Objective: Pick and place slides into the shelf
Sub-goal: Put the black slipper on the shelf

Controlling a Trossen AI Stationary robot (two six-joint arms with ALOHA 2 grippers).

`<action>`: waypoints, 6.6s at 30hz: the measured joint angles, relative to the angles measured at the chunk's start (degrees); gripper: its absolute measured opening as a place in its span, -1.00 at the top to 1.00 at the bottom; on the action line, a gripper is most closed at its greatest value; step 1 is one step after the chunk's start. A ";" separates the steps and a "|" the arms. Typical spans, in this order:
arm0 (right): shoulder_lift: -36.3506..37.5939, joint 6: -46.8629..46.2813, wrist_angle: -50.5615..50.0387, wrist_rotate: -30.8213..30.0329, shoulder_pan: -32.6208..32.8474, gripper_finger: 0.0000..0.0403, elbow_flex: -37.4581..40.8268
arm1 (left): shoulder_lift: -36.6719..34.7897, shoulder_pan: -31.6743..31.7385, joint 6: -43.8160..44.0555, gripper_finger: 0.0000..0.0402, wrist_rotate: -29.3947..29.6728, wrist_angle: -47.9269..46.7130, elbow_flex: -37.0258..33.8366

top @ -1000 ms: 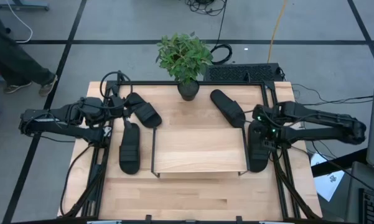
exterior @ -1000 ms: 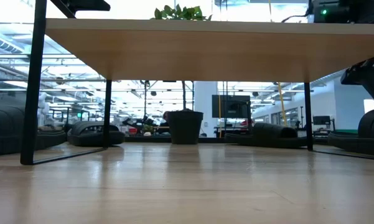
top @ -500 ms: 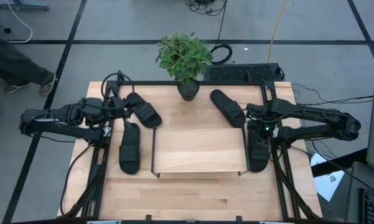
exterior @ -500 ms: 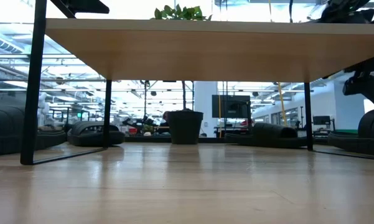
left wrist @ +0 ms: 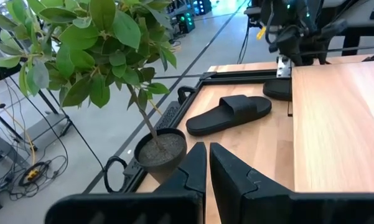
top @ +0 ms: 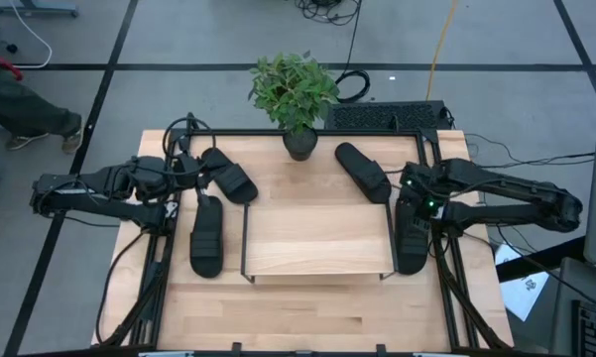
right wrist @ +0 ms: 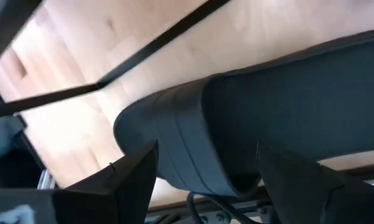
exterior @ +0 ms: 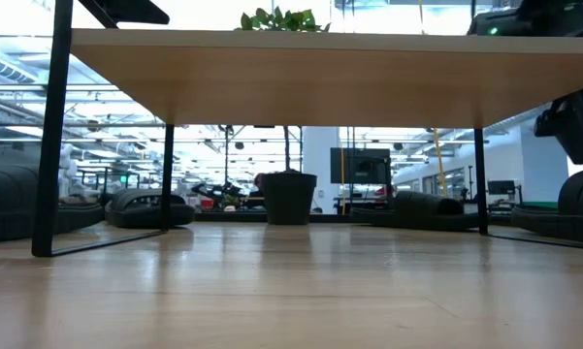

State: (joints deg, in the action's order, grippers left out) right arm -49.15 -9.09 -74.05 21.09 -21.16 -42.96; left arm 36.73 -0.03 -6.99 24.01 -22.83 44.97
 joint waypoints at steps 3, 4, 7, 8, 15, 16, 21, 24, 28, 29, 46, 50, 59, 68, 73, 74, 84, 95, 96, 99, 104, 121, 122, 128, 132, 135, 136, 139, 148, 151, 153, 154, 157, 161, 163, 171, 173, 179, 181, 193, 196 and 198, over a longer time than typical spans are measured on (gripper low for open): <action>3.58 -2.49 -0.06 0.01 0.84 -0.29 -0.02 | 0.00 0.00 0.27 0.89 -0.02 -0.02 0.00; 4.62 -3.57 0.10 0.01 1.45 -0.29 -0.02 | 0.00 0.00 0.30 0.89 -0.02 -0.02 0.00; 7.38 -7.08 0.96 0.03 4.00 -0.29 -0.02 | 0.00 0.00 0.52 0.89 -0.03 -0.02 0.00; 8.12 -8.51 1.22 0.11 5.12 -0.29 -0.02 | 0.00 0.00 0.73 0.89 -0.05 -0.02 0.00; 11.40 -16.38 4.25 -0.42 13.90 -0.29 -0.04 | 0.00 -0.01 2.72 0.89 -0.15 -0.11 0.00; 11.57 -16.93 4.21 -1.15 15.14 -0.29 -0.08 | 0.00 -0.02 3.04 0.89 -0.15 -0.11 0.00; 11.61 -18.32 2.83 -4.96 20.83 -0.29 -2.55 | 0.00 -0.02 4.19 0.89 -0.17 -0.11 0.00; 11.66 -19.26 1.41 -8.53 23.55 -0.29 -4.87 | 0.00 -0.02 4.65 0.89 -0.17 -0.11 0.00; 11.57 -23.69 1.82 -11.11 28.56 -0.29 -5.86 | 0.01 -0.02 5.70 0.89 -0.16 -0.11 0.00; 11.35 -25.18 1.21 -12.23 30.20 -0.29 -5.86 | 0.00 -0.02 5.78 0.89 -0.17 -0.11 0.00; -2.71 -48.62 -6.88 -29.93 55.66 -0.20 -5.05 | 0.02 0.00 5.97 0.89 -0.48 -0.13 0.00; -3.66 -55.34 -7.83 -30.57 59.18 -0.20 -5.05 | 0.02 0.00 6.01 0.89 -1.26 -0.13 0.00; -9.73 -68.25 -5.99 -32.05 69.76 -0.20 -5.07 | 0.02 -0.02 5.14 0.89 -1.97 -0.20 0.00; -21.07 -77.28 -10.42 -34.60 78.21 -0.20 -5.07 | 0.02 -0.02 4.27 0.89 -1.99 -0.17 0.00; -26.25 -75.61 -10.52 -38.06 80.88 -0.20 -5.07 | 0.00 -0.02 4.27 0.89 -1.99 -0.17 0.00; -27.04 -75.22 -10.41 -39.45 81.39 -0.20 -5.07 | 0.00 0.00 4.27 0.89 -1.99 -0.17 0.00; -30.33 -69.74 -3.14 -46.59 83.58 -0.20 -5.07 | 0.00 0.00 4.49 0.89 -1.99 -0.16 0.00; -32.00 -70.74 0.80 -46.49 82.99 -0.20 -5.08 | 0.02 0.00 4.47 0.89 -1.99 -1.39 0.00; -32.93 -70.72 0.35 -46.46 82.99 -0.20 -5.07 | 0.02 0.00 4.47 0.89 -1.99 -1.54 0.00; -36.78 -69.48 -0.54 -44.65 82.45 -0.20 -5.08 | 0.02 0.00 4.23 0.89 -1.99 -1.57 0.00; -44.73 -67.78 -1.68 -42.09 81.09 -0.14 -5.31 | 0.02 -0.02 4.19 0.89 -1.99 -1.60 0.00; -52.89 -78.09 -14.31 -43.54 78.42 0.31 -5.69 | 0.02 0.00 4.23 0.89 -1.99 -2.71 0.00; -52.89 -78.90 -14.63 -43.44 78.06 0.37 -5.45 | 0.02 0.00 4.23 0.89 -1.99 -2.75 0.00; -52.89 -81.03 -15.79 -43.74 77.44 0.93 -5.25 | 0.03 0.00 4.52 0.89 -2.00 -3.76 0.00; -52.89 -83.62 -16.22 -43.86 77.46 0.97 -5.25 | 0.04 0.00 4.94 0.89 -2.01 -4.49 0.00; -52.89 -84.21 -16.19 -45.42 77.39 0.98 -5.25 | 0.02 0.00 5.67 0.89 -2.02 -4.51 0.00; -52.89 -84.19 -16.19 -46.07 77.35 0.98 -5.25 | 0.02 0.00 5.68 0.89 -2.03 -4.52 0.00; -52.89 -82.23 -16.06 -46.45 76.60 0.98 -5.25 | 0.04 0.00 5.73 0.89 -2.03 -4.50 0.00; -52.89 -73.53 -16.04 -48.47 75.58 0.99 -7.95 | 0.02 -0.02 5.83 0.89 -2.03 -4.44 0.00; -52.89 -69.32 -16.05 -48.36 76.10 0.99 -10.40 | 0.04 -0.02 5.84 0.89 -2.03 -4.42 0.00; -52.76 -68.41 -15.97 -48.19 77.05 0.99 -11.74 | 0.03 -0.02 6.20 0.89 -2.02 -4.37 0.00; -52.38 -68.41 -15.93 -47.99 77.61 0.99 -12.18 | 0.04 -0.02 6.38 0.89 -2.02 -4.33 0.00; -50.99 -70.76 -15.97 -47.29 79.25 0.99 -12.66 | 0.04 -0.02 7.33 0.89 -2.03 -4.02 0.00; -49.28 -74.34 -15.76 -45.76 80.56 0.99 -11.10 | 0.04 0.00 7.58 0.89 -2.04 -3.91 0.00; -49.19 -74.90 -15.92 -43.98 80.55 0.99 -9.68 | 0.02 0.00 7.57 0.89 -2.03 -3.87 0.00; -49.19 -79.35 -15.94 -40.98 81.43 0.99 -6.58 | 0.02 0.00 8.60 0.89 -2.03 -3.91 0.00; -49.19 -78.93 -15.93 -41.97 81.14 0.99 -6.51 | 0.02 0.00 8.60 0.89 -2.03 -3.93 0.00; -49.19 -77.26 -15.97 -46.56 78.84 0.99 -6.40 | 0.02 0.00 8.60 0.89 -2.03 -3.93 0.00; -49.21 -76.71 -15.95 -48.40 78.00 1.00 -6.15 | 0.02 0.00 8.60 0.89 -2.03 -3.93 0.00; -48.91 -72.72 -15.99 -51.00 78.07 1.00 -10.40 | 0.02 -0.02 9.05 0.89 -2.00 -3.96 0.00; -48.91 -72.59 -16.22 -51.25 78.61 1.00 -12.95 | 0.02 -0.02 9.09 0.89 -1.99 -3.96 0.00; -48.91 -72.07 -16.06 -52.22 78.99 1.00 -14.94 | 0.02 -0.02 9.43 0.89 -1.99 -3.93 0.00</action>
State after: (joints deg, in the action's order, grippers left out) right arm -98.06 -81.17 -90.11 -31.13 57.82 -57.90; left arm 36.75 -0.05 2.44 22.02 -26.76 44.97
